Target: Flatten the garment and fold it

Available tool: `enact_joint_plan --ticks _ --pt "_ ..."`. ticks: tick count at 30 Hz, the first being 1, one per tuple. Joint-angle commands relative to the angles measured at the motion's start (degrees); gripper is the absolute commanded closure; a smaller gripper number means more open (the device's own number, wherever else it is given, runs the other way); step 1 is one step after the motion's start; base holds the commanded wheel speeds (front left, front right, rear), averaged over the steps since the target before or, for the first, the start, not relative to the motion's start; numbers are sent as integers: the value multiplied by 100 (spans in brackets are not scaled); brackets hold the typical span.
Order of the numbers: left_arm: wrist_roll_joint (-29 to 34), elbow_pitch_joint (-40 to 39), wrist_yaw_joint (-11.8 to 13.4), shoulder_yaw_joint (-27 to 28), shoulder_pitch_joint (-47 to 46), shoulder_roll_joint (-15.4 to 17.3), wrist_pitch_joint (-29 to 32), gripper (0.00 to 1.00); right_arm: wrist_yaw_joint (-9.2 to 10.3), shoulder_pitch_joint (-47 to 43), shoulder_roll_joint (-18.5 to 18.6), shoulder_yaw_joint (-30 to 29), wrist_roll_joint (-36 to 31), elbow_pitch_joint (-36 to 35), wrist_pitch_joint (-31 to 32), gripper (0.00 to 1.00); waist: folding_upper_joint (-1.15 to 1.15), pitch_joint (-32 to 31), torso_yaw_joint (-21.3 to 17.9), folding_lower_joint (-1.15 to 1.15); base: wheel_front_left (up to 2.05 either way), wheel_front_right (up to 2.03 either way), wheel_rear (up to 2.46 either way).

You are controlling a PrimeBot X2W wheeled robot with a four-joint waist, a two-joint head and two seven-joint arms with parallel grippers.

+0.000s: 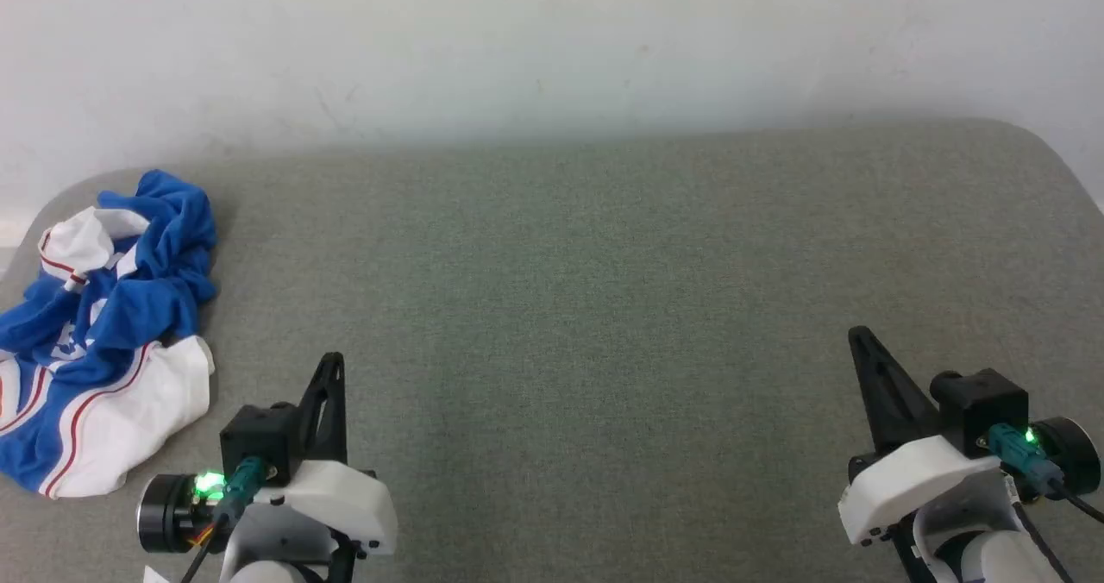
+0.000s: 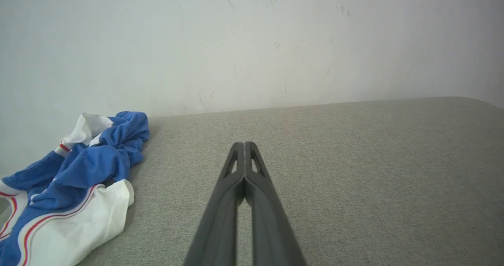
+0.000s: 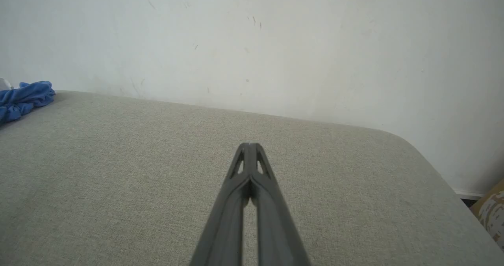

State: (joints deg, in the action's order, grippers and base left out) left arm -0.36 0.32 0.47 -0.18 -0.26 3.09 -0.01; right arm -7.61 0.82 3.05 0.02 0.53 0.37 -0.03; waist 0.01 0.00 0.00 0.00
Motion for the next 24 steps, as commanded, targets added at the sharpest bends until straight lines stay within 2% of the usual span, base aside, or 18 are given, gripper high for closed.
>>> enact_joint_plan --ticks 1,9,10,24 --pt "36 -32 -47 18 26 -22 1 100 12 -82 -17 -2 -53 -37 3 100 -1 0 0 0 0 0 0" --pt "36 -32 -47 18 26 -22 1 100 12 -82 -17 -2 -53 -37 3 100 -1 0 0 0 0 0 0" --pt "0 0 0 0 0 0 0 0 0 0 0 0 1 0 0 0 -1 0 0 0 0 0 0" --pt "-20 -6 38 -58 3 -1 -109 0 1 -12 2 -137 78 8 -109 0 -1 19 6 0 0 0 0"
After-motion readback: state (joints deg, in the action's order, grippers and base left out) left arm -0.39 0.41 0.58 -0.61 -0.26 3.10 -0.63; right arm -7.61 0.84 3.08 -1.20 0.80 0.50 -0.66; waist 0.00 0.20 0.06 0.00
